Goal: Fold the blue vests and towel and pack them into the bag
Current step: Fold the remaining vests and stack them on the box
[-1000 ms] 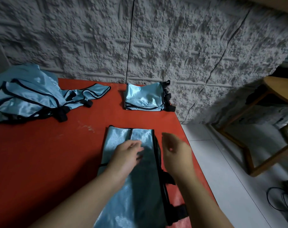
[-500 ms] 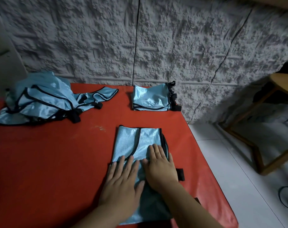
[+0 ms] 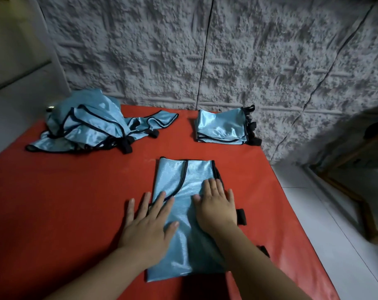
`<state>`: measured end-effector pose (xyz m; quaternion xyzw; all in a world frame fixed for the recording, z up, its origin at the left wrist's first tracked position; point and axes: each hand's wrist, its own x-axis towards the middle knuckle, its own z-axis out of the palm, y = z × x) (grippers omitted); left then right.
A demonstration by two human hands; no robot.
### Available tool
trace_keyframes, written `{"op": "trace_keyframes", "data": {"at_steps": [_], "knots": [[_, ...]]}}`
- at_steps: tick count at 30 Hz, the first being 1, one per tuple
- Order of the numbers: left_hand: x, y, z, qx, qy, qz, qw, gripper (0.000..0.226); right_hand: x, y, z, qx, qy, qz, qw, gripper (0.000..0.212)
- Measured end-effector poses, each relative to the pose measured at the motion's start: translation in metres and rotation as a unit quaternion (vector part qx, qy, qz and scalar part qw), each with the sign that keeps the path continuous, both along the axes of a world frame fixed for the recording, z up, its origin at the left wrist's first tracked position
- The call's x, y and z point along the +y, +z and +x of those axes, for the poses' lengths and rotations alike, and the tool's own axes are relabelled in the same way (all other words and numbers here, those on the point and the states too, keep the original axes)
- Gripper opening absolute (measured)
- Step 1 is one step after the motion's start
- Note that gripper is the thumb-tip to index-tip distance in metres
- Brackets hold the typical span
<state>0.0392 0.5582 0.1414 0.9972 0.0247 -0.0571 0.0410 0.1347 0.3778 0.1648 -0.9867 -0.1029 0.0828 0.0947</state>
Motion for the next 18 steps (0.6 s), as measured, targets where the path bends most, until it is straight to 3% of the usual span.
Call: {"op": "trace_keyframes", "data": {"at_steps": [5,8,11,15,18], "knots": [[-0.003,0.011,-0.001,-0.002,-0.014,-0.024,1.000,0.083,-0.029,0.006,0.001,0.001,-0.044,0.030,0.999,0.067],[-0.002,0.023,-0.003,0.013,0.002,-0.036,0.999,0.082,-0.038,0.037,-0.001,-0.061,-0.081,0.083,0.991,0.069],[-0.007,0.041,-0.012,-0.008,0.026,-0.031,0.999,0.083,-0.053,0.073,-0.016,-0.091,-0.140,0.106,0.980,0.055],[-0.010,0.055,-0.030,0.009,0.122,-0.091,0.988,0.062,-0.079,0.094,-0.047,-0.015,-0.273,0.008,0.962,0.071],[-0.012,0.060,-0.040,0.060,0.180,-0.145,0.971,0.036,-0.091,0.081,-0.062,0.105,-0.212,0.010,0.972,0.070]]}}
